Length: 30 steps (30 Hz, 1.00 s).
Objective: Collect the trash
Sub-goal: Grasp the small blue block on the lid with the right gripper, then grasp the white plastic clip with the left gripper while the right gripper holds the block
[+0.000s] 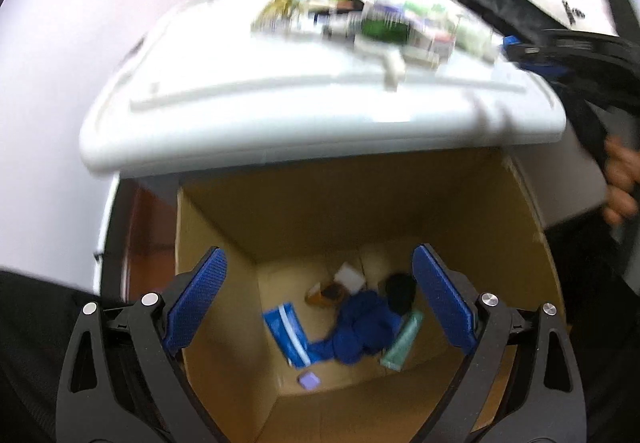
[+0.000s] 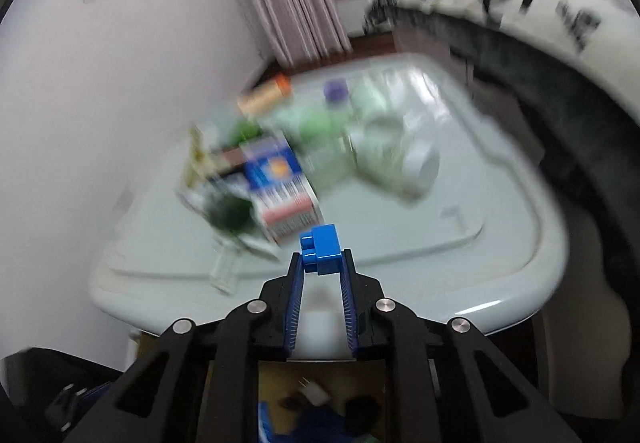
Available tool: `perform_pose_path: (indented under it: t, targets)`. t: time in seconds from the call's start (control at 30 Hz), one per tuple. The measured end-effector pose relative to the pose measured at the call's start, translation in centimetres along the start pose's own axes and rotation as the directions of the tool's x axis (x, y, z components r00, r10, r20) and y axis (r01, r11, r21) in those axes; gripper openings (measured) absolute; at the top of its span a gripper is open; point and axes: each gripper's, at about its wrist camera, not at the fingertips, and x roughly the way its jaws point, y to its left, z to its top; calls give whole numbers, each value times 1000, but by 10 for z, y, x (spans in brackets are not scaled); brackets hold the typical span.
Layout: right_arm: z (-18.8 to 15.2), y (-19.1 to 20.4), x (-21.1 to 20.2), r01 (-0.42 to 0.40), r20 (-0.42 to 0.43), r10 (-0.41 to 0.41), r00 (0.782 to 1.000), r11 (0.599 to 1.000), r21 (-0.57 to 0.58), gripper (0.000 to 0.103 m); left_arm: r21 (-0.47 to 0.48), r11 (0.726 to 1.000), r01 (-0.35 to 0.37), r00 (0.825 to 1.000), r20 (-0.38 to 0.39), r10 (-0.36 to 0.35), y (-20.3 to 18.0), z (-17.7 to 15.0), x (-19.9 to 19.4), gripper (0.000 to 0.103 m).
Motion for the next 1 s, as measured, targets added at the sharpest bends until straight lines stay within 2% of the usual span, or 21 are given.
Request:
perform_pose_path:
  t: [0.13,0.23,0.3,0.37,0.5,0.53,0.57,0.63,0.7,0.77,0.87,1.0]
  targets:
    - [15,-12,-49,-7,106,13,994,999,-53,19,-73,995,62,998,-14,-63,-12,43,16,91]
    - [20,-35,-62,18,146,-13,989,999,-36,19,-150,985,84,995,-43,-92,-26,77,41,91]
    - [21,-50,-57,-26,125,22,992,999,34,19,-195,978,73,996,-39,-83,-33,97,54,91]
    - [23,-54,-53,-42,114,36,993,998,56,19,-251,967,54,998,-27,-62,-37,116,66,91]
    - [21,-46,-53,-73,122,68,990,997,34,19,-341,940,-7,998,-65,-17,-38,140,97,92]
    - [21,-45,-54,-78,126,73,989,997,28,19,-357,934,-16,997,-72,-10,-38,143,104,94]
    - [21,-43,-55,-83,131,79,988,996,23,19,-372,926,-62,997,-58,44,-40,147,105,95]
    - [18,-42,-59,-96,129,93,987,995,22,19,-359,932,-57,998,3,62,-45,155,105,95]
    - [17,-43,-62,-117,121,113,986,993,33,19,-353,931,-90,996,-26,86,-48,159,114,95]
    - [17,-44,-61,-128,119,122,985,991,44,19,-353,927,-128,991,-21,129,-50,162,118,95]
    - [18,-45,-61,-139,117,132,984,989,56,19,-307,930,-203,979,-32,203,-58,166,127,96]
    - [17,-42,-57,-142,106,136,985,988,57,19,-284,936,-209,977,-26,211,-59,168,129,95]
